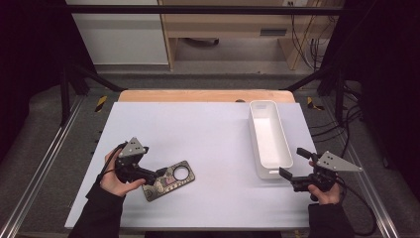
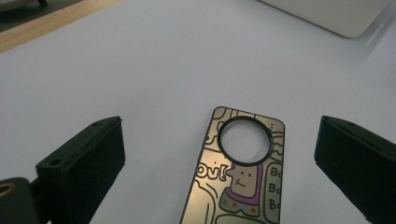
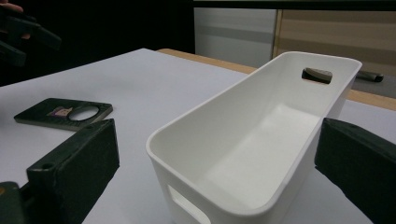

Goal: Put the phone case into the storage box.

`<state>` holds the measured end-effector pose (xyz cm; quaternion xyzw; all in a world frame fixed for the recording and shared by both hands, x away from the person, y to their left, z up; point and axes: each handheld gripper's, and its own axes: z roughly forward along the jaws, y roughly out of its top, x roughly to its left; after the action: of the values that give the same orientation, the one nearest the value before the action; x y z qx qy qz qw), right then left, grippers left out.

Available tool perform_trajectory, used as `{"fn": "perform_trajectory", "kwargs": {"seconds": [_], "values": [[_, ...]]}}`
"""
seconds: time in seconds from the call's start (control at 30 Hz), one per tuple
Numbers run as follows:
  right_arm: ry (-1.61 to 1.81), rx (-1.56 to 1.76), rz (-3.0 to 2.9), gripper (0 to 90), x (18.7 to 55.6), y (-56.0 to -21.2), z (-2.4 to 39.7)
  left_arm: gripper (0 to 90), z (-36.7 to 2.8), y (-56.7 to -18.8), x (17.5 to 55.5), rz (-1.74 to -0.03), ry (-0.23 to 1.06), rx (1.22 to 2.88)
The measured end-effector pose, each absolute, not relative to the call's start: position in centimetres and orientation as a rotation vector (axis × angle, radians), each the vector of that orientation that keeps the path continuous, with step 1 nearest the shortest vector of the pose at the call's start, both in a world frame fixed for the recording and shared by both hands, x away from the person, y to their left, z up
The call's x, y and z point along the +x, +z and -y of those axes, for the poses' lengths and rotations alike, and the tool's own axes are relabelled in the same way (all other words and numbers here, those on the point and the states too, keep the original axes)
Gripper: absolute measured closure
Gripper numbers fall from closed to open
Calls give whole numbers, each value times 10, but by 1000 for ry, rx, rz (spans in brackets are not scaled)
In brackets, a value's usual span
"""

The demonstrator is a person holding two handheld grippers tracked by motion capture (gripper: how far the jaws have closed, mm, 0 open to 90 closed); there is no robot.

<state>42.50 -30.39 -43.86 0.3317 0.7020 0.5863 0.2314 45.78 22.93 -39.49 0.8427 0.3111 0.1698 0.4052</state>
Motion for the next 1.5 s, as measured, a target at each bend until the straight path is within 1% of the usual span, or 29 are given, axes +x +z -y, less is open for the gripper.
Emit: {"fn": "perform_trajectory", "kwargs": {"seconds": [0.27, 0.4, 0.73, 1.1, 1.33, 1.5], "values": [[1615, 905, -1931, 4, 425, -439, 304, 12, -220, -395, 460, -738, 397, 2207], [1613, 900, -1933, 4, 425, -439, 304, 14, -216, -394, 464, -721, 399, 2244], [1615, 898, -1939, 4, 425, -440, 304, 14, -200, -393, 476, -685, 355, 2360], [1611, 898, -1943, 4, 425, -440, 304, 17, -194, -406, 479, -669, 303, 2432], [1611, 895, -1945, 4, 425, -440, 304, 22, -191, -413, 480, -657, 263, 2506], [1611, 894, -1947, 4, 425, -440, 304, 22, -189, -420, 483, -666, 245, 2517]]}}
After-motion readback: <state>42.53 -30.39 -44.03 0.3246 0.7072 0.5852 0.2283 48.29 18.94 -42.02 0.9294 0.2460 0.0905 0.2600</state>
